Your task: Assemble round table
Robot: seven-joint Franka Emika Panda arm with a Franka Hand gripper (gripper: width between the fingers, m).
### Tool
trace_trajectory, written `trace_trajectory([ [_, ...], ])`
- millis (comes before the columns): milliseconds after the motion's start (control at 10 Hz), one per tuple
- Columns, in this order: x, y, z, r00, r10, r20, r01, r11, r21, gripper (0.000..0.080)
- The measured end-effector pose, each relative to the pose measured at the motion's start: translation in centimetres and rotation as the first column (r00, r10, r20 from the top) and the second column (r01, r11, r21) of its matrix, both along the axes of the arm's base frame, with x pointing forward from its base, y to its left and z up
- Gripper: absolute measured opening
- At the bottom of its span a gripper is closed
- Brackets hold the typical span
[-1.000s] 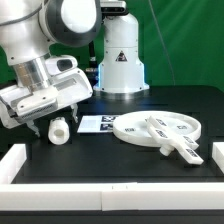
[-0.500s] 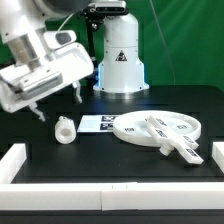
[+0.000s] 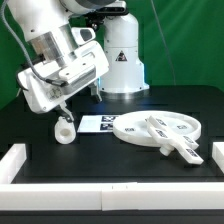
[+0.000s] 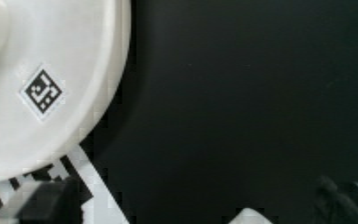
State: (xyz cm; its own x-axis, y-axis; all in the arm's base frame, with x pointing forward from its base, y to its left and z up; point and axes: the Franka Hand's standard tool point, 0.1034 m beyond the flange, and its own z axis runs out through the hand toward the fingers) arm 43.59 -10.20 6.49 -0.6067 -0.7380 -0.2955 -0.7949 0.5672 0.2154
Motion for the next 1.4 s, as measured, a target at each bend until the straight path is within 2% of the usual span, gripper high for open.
trace_trajectory([
  [100,-0.1,0.2,0.2,0.995,0.103,0.016,-0.103,0.995,0.009,0.0649],
  [200,0.9,0.6,1.6,0.971,0.237,0.019,-0.238,0.971,0.03,0.0649],
  [300,3.0,1.0,3.1,0.936,0.346,0.056,-0.348,0.937,0.028,0.0649],
  [400,4.5,2.2,3.9,0.857,0.503,0.114,-0.507,0.862,0.0,0.0649],
  [500,5.6,4.4,4.4,0.783,0.602,0.158,-0.609,0.793,-0.009,0.0649],
  [600,5.6,6.0,4.5,0.769,0.619,0.157,-0.629,0.778,0.013,0.0649],
  [700,5.4,6.4,4.3,0.755,0.638,0.152,-0.647,0.762,0.012,0.0649],
  [1100,5.6,6.4,4.2,0.533,0.812,0.236,-0.829,0.558,-0.048,0.0649],
  [1200,6.6,7.2,4.1,0.437,0.87,0.23,-0.883,0.463,-0.075,0.0649],
  [1400,9.1,10.2,3.8,0.325,0.922,0.209,-0.936,0.345,-0.068,0.0649],
])
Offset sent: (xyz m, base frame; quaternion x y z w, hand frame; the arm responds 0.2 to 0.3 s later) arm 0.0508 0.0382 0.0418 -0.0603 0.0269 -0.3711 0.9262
